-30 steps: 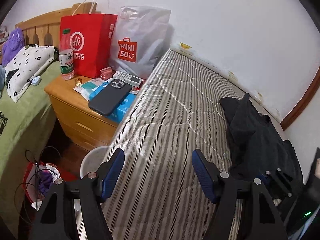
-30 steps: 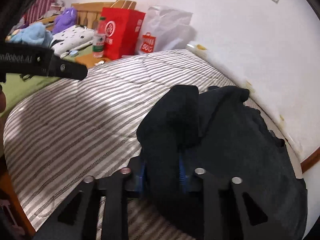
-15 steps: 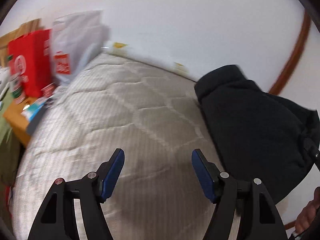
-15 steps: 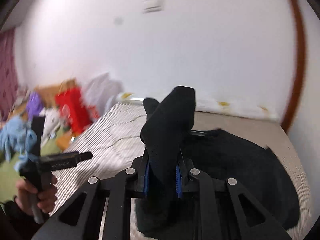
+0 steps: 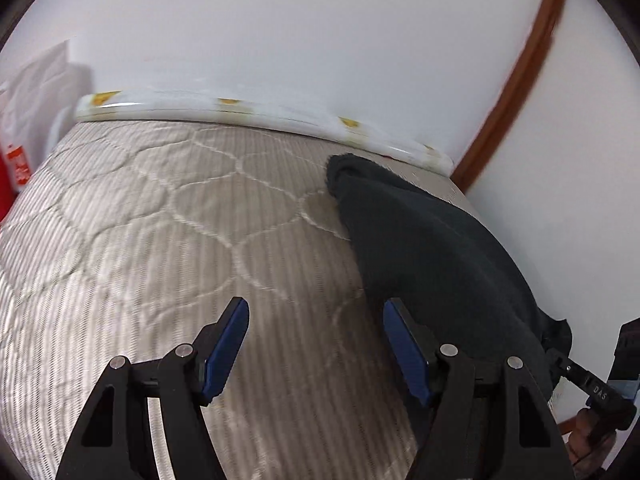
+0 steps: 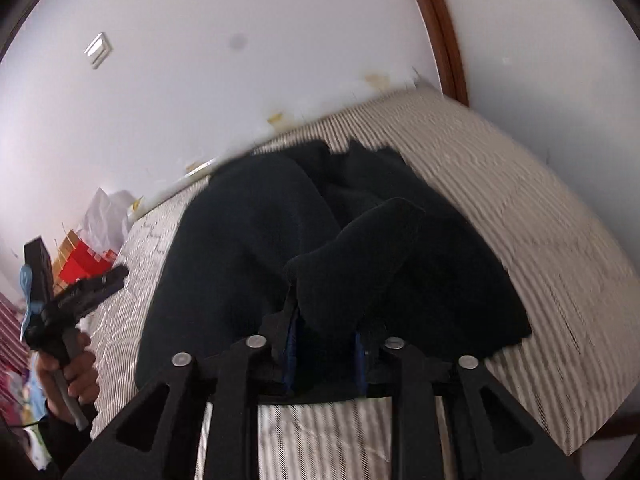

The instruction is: Fold small clothes

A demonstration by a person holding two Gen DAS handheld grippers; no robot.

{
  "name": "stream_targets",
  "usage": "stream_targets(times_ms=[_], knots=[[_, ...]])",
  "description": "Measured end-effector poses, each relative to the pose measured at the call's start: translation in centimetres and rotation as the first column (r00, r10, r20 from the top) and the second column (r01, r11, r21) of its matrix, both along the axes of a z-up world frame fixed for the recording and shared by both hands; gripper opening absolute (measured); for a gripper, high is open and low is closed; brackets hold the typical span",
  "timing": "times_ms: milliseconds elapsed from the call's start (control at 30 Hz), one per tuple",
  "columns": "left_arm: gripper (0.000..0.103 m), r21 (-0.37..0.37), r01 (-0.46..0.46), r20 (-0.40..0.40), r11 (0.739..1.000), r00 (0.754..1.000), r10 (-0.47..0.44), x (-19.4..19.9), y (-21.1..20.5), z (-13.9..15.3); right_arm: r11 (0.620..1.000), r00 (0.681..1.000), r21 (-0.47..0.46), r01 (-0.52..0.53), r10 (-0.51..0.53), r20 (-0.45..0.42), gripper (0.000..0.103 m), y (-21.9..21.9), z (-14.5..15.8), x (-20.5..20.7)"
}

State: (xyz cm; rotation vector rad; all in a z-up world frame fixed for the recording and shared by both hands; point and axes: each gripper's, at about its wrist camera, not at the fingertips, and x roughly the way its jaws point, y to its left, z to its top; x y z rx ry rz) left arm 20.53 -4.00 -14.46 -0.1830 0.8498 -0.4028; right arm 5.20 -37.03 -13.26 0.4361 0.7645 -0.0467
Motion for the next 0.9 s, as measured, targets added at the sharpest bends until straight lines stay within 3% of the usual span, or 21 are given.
stream_targets(times_ms=[100,300,467,633,767,900], knots=[[0.068,0.012,0.02,-0.003,1.0,1.0,-0.02,0.6,-1.5,0.1,1.0,0.999,-0.006,0.015,-0.015,0.035,0.046,-0.7,0.0,-0.8],[0.068,0.025,0.049,0.009,0.998,0.999,-0.049,1.5,-3.7,1.0,1.0,0.998,0.012,-0.007,0.006,0.07,0.063,-2.3,1.2,1.1],[0.068,0.056,0.047,0.021,0.997,0.999,-0.049,2.3,-4.7,1.7,0.998,0.997,-0.064,-0.006,0.011,0.077,0.064,-3.6,2.4,3.5],[0.068,0.063,0.04,0.019,0.997,0.999,-0.041,3.0,-5.2,1.7,0.995,0.994,-0.047,-0.084,0.087,0.065,0.064,-4.2,3.1,6.5],[0.068,0.076,0.045,0.017,0.996,0.999,-0.046,3.4,-5.7,1.5,0.979,0.982,-0.07,-0.189,0.188,-0.022,0.064,-2.0,1.2,9.5],[0.068,0.079,0.047,0.008,0.996,0.999,-0.047,3.8,-5.9,1.0,0.968,0.97,-0.127,-0.218,0.2,-0.14,0.065,-0.3,-1.5,11.4]])
